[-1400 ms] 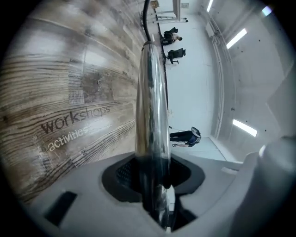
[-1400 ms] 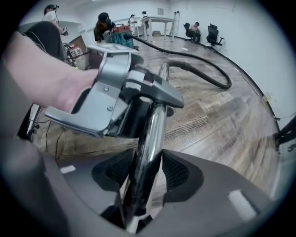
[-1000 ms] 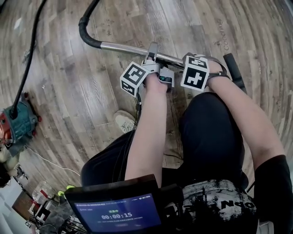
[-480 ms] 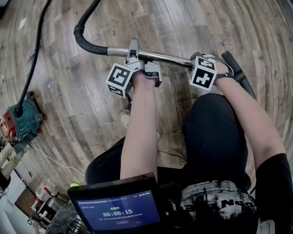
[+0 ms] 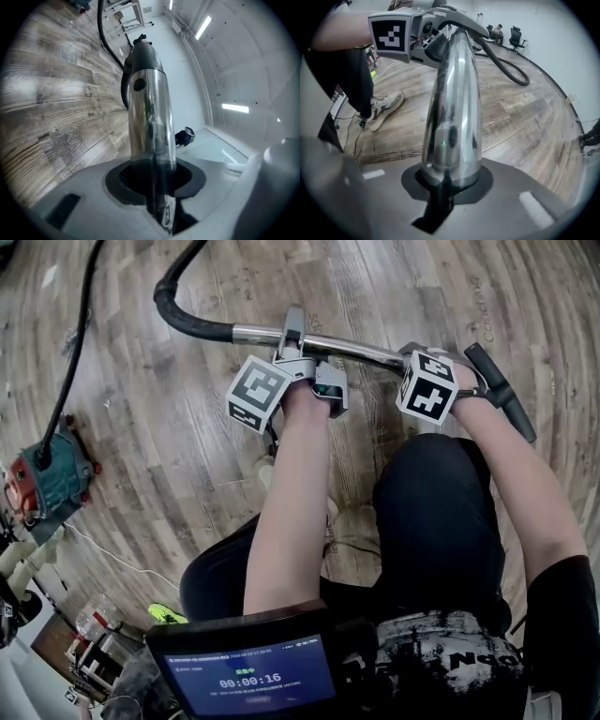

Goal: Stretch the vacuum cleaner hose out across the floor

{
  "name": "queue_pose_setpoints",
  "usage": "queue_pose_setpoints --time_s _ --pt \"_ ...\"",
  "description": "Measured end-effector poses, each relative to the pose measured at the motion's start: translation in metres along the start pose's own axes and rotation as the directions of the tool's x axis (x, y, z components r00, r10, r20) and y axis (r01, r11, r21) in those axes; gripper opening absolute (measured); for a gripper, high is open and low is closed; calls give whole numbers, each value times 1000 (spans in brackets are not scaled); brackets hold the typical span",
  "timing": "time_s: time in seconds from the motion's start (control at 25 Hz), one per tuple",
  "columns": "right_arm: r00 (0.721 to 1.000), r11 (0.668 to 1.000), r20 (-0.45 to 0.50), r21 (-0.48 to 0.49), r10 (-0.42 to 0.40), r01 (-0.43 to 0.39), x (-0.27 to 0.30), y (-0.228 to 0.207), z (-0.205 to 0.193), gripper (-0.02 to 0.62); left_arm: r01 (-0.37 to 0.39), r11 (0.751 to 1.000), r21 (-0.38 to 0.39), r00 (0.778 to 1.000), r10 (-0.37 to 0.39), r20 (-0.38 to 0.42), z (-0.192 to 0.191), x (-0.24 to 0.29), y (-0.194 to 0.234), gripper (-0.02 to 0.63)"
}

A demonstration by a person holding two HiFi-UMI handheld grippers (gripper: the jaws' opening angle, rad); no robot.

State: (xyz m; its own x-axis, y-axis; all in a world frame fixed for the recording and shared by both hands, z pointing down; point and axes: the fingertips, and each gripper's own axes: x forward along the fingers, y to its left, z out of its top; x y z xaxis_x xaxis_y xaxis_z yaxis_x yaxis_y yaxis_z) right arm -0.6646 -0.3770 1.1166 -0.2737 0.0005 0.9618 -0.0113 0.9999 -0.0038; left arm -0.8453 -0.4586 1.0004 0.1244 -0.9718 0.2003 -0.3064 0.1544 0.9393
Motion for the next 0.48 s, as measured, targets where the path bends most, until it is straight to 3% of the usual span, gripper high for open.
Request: queue_pose_setpoints --time_s 0.24,0.48 --pt "990 986 50 91 135 -139 -84 43 25 57 15 999 32 997 -12 -76 14 -27 -84 101" --pt "964 955 46 131 262 -266 -231 102 34 57 -46 999 5 988 46 -148 12 -91 -210 98"
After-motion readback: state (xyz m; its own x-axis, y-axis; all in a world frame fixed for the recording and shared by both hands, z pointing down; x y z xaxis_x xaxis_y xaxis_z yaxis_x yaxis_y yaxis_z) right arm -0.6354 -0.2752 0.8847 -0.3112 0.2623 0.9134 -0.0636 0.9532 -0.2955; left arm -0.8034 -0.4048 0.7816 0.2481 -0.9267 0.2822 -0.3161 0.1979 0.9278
